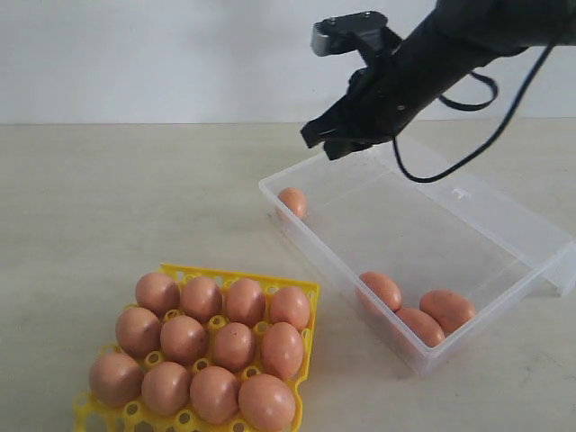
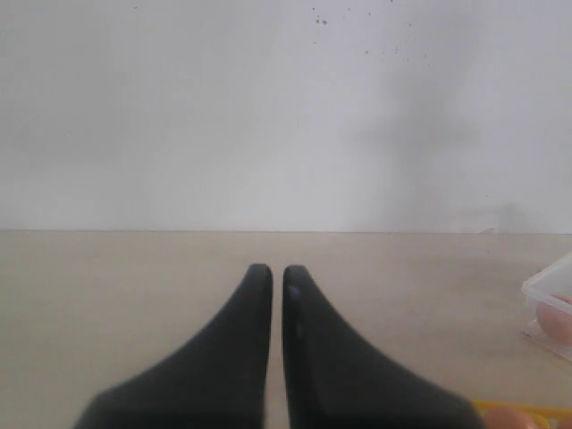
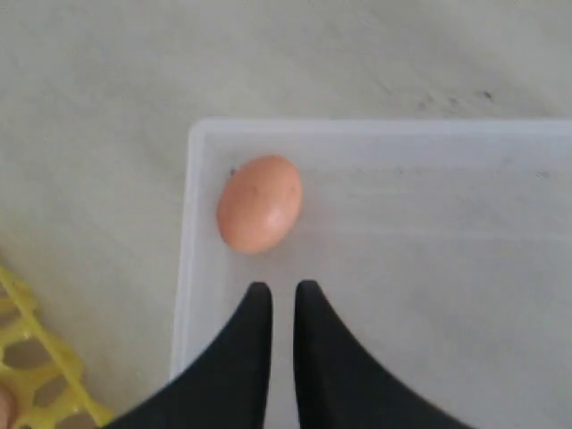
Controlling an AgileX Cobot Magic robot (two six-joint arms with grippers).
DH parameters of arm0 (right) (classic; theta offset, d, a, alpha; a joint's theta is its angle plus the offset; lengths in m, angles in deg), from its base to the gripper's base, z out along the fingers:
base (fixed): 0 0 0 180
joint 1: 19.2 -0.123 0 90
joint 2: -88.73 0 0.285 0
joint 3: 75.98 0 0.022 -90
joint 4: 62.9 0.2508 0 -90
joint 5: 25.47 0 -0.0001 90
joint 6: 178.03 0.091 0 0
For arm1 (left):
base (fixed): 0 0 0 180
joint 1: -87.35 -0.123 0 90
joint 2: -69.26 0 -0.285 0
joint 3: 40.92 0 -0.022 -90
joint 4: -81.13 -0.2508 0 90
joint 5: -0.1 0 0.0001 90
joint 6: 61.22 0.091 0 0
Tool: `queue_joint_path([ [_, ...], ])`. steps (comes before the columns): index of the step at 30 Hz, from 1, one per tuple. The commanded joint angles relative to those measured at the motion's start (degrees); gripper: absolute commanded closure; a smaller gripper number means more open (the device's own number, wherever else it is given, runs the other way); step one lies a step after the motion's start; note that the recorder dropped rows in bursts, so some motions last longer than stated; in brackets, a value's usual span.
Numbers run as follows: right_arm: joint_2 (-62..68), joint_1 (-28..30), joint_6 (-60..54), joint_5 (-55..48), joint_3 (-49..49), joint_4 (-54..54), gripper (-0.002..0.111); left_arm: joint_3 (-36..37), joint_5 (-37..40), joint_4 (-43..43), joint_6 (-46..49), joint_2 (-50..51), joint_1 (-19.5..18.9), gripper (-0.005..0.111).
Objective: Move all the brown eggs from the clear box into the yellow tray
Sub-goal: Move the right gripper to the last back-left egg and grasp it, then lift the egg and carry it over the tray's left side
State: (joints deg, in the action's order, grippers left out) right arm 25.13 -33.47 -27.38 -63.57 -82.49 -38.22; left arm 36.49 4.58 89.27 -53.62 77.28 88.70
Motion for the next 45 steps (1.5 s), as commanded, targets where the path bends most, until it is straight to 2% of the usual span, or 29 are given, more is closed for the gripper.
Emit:
queue_joint_path([
  [1,5.8,-2.0,-0.5,3.3,-3.5,6.4,0.073,-0.2,-0.2,0.2,-0.4,-0.2,-0.1,0.103],
  [3,7.8,-2.2,2.4,6.7,-3.7,7.6,0.056,-0.2,-0.2,0.2,-0.4,-0.2,-0.1,0.103],
  [4,8.6,-2.2,4.1,8.0,-3.7,8.1,0.053,-0.2,-0.2,0.2,-0.4,-0.2,-0.1,0.103],
  [12,13.3,-2.2,11.3,10.7,-3.7,9.9,0.055,-0.2,-0.2,0.2,-0.4,-0.2,-0.1,0.103],
  [21,18.1,-2.2,11.3,13.8,-3.7,16.9,0.055,-0.2,-0.2,0.2,-0.4,-0.2,-0.1,0.103],
  [26,19.5,-2.2,11.3,15.8,-3.7,17.2,0.055,-0.2,-0.2,0.2,-0.4,-0.2,-0.1,0.103],
  [30,19.5,-2.2,11.3,15.8,-3.7,17.2,0.074,-0.2,-0.2,0.2,-0.4,-0.2,-0.1,0.103],
  [34,19.3,-2.2,10.8,15.3,-3.7,16.7,0.109,-0.2,-0.2,0.2,-0.4,-0.2,-0.1,0.103],
  [36,17.7,-2.2,8.8,15.3,-3.7,15.8,0.108,-0.2,-0.2,0.2,-0.4,-0.2,-0.1,0.103],
  [39,10.6,-2.2,10.8,12.6,-3.7,7.2,0.108,-0.2,-0.2,0.2,-0.4,-0.2,-0.1,0.103],
  [41,5.3,-2.2,20.5,11.7,-3.7,-4.8,0.108,-0.2,-0.2,0.2,-0.4,-0.2,-0.1,0.103],
  [43,0.3,-2.2,34.9,12.1,-3.7,-24.7,0.108,-0.2,-0.2,0.2,-0.4,-0.2,-0.1,0.103],
  [44,-2.9,-2.2,45.2,12.1,-3.6,-41.1,0.109,-0.2,-0.4,0.2,-0.4,-0.2,-0.1,0.103],
  [45,-4.3,-2.2,49.9,12.4,-3.4,-50.3,0.109,-0.2,-0.4,0.2,-0.4,-0.2,-0.1,0.103],
])
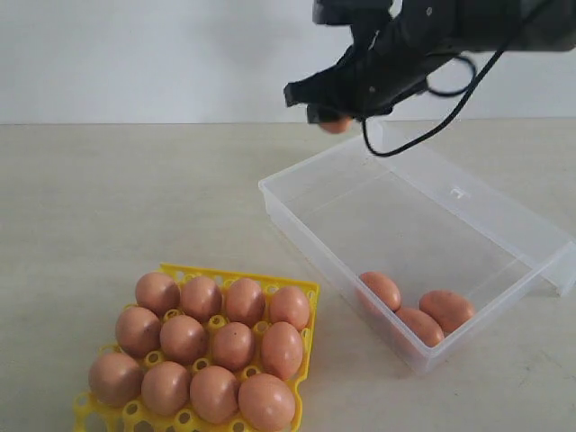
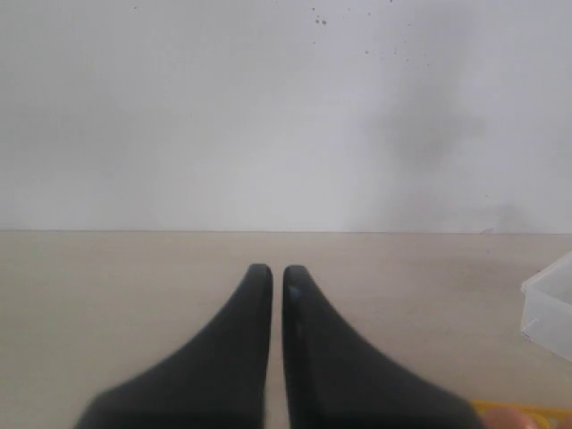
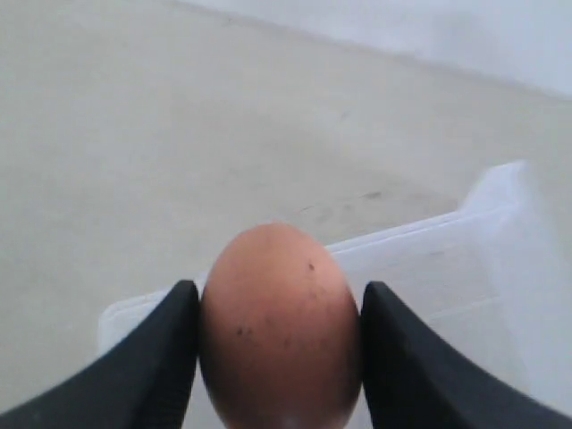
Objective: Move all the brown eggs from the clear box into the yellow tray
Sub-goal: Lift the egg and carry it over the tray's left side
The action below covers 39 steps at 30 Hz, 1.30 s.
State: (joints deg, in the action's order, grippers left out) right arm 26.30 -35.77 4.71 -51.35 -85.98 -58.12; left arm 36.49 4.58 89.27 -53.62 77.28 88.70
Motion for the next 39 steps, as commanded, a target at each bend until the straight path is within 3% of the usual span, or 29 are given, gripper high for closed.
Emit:
queue_joint_path([
  [1,-8.0,0.1,25.6,2.8,1.4,-46.9,0.109,-0.2,-0.4,0.2,-0.4,-0.2,-0.1,0.103],
  [3,-10.5,0.1,30.6,7.1,2.8,-64.2,0.109,-0.2,-0.4,0.2,-0.4,-0.2,-0.1,0.103],
  [7,-14.6,0.1,33.8,12.8,3.8,-82.7,0.109,-0.2,-0.4,0.2,-0.4,-0.2,-0.1,0.103],
  [17,-24.7,0.1,58.4,15.0,3.8,-87.8,0.109,-0.2,-0.4,0.2,-0.4,-0.2,-0.1,0.103],
  [21,-25.2,0.1,59.8,2.5,3.8,-102.7,0.109,-0.2,-0.4,0.2,-0.4,-0.2,-0.1,0.103],
  [26,-23.3,2.3,33.4,-21.8,3.8,-104.7,0.109,-0.2,-0.1,0.2,-0.4,-0.2,-0.1,0.103],
  [28,-22.4,4.9,29.3,-30.1,3.8,-104.7,0.109,-0.2,-0.1,0.2,-0.4,-0.2,-0.1,0.103],
  [30,-22.0,8.8,28.3,-37.3,3.8,-97.4,0.109,-0.2,-0.1,0.2,-0.4,-0.2,-0.1,0.103],
  [32,-22.0,12.1,24.4,-43.4,3.8,-82.9,0.109,-0.2,-0.1,0.2,-0.4,-0.2,-0.1,0.103],
  [36,-22.9,19.1,5.3,-44.1,4.9,-36.8,0.109,-0.2,-0.1,0.2,-0.4,-0.2,-0.1,0.103],
  [39,-25.5,19.3,-10.1,-44.1,8.3,-4.8,0.109,-0.2,-0.1,0.2,-0.4,-0.2,-0.1,0.103],
])
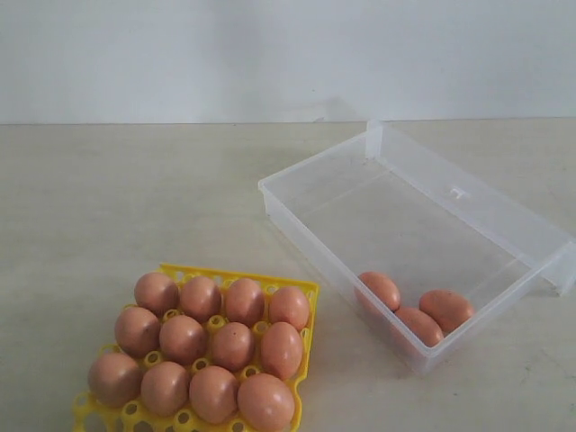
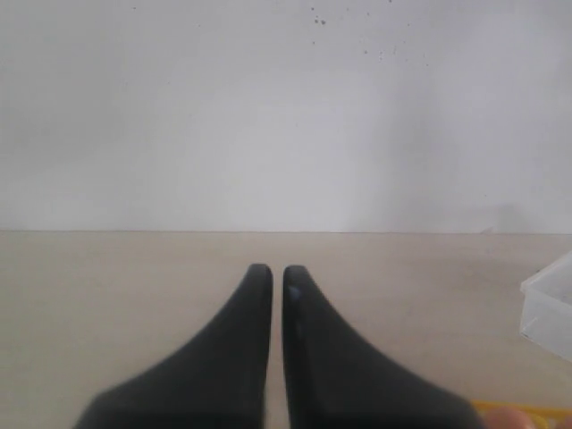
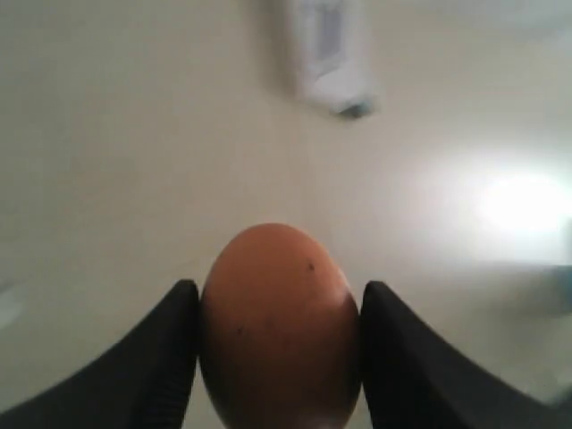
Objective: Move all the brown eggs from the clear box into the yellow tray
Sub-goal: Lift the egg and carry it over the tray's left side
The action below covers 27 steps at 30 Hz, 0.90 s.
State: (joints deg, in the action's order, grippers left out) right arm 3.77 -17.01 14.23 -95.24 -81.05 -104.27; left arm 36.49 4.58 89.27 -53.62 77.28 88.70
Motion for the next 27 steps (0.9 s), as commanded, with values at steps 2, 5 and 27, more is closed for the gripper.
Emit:
queue_joint_path([
  [2,-4.0,-1.2,-28.8,-0.2,5.6,56.0,0.109,-0.2,-0.1,0.2,-0.4,-0.2,-0.1,0.103],
  [5,-4.5,-5.9,-46.2,-0.2,10.2,74.1,0.109,-0.2,-0.1,0.2,-0.4,-0.2,-0.1,0.103],
  [27,1.7,-55.9,-123.2,58.7,33.6,141.3,0.109,-0.2,-0.4,0.2,-0.4,-0.2,-0.1,0.103],
])
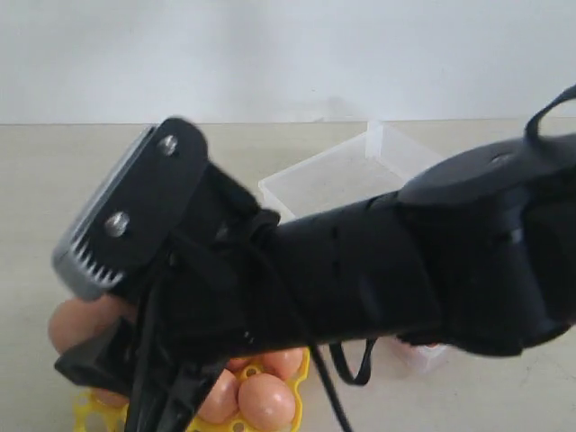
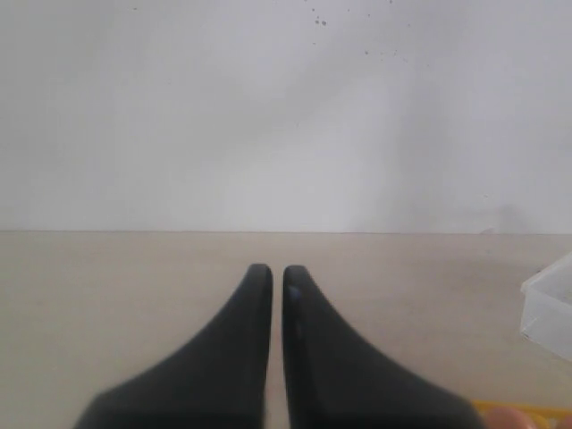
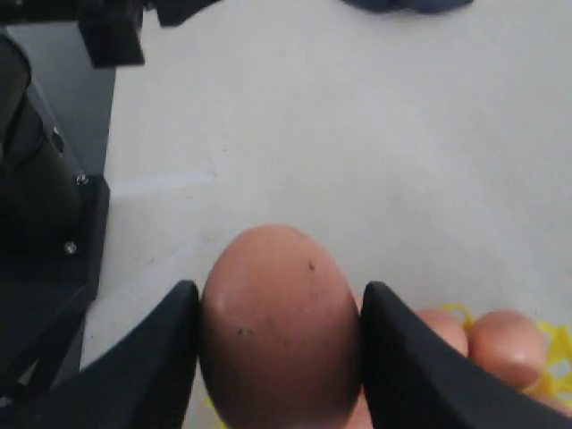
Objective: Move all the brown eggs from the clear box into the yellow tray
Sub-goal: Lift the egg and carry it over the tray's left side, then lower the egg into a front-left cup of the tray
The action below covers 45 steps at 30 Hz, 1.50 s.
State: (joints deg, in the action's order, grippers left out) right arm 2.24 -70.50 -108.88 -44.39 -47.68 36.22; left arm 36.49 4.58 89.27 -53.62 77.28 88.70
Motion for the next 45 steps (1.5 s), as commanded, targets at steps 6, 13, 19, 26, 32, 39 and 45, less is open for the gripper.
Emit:
queue_joint_path([
  [6,4.6,-2.4,13.3,36.6,0.3,0.8,0.109,-0.2,-0.4,0.2,-0.4,-0.2,-0.1,0.103],
  [13,4.7,-2.3,17.6,88.9,0.3,-4.7,0.109,-0.2,-0.1,0.2,-0.4,-0.2,-0.1,0.103],
  [19,0.1,1.3,21.6,88.9,0.2,-44.7,0.109,-0.2,-0.1,0.2,-0.4,-0.2,-0.1,0.103],
  [26,-3.3,2.8,58.6,87.1,-3.6,-69.9,0.109,-0.2,-0.1,0.2,-0.4,-0.2,-0.1,0.103],
  [32,-4.6,2.8,88.8,65.0,-7.0,-81.0,0.109,-0.2,-0.1,0.2,-0.4,-0.2,-0.1,0.103],
  [39,-4.5,2.8,117.2,42.0,-5.8,-109.6,0.109,-0.2,-0.4,0.2,-0.4,-0.2,-0.1,0.103],
  [45,0.5,2.4,130.7,58.9,5.0,-111.6,0.109,-0.2,-0.4,0.2,-0.4,-0.2,-0.1,0.103],
])
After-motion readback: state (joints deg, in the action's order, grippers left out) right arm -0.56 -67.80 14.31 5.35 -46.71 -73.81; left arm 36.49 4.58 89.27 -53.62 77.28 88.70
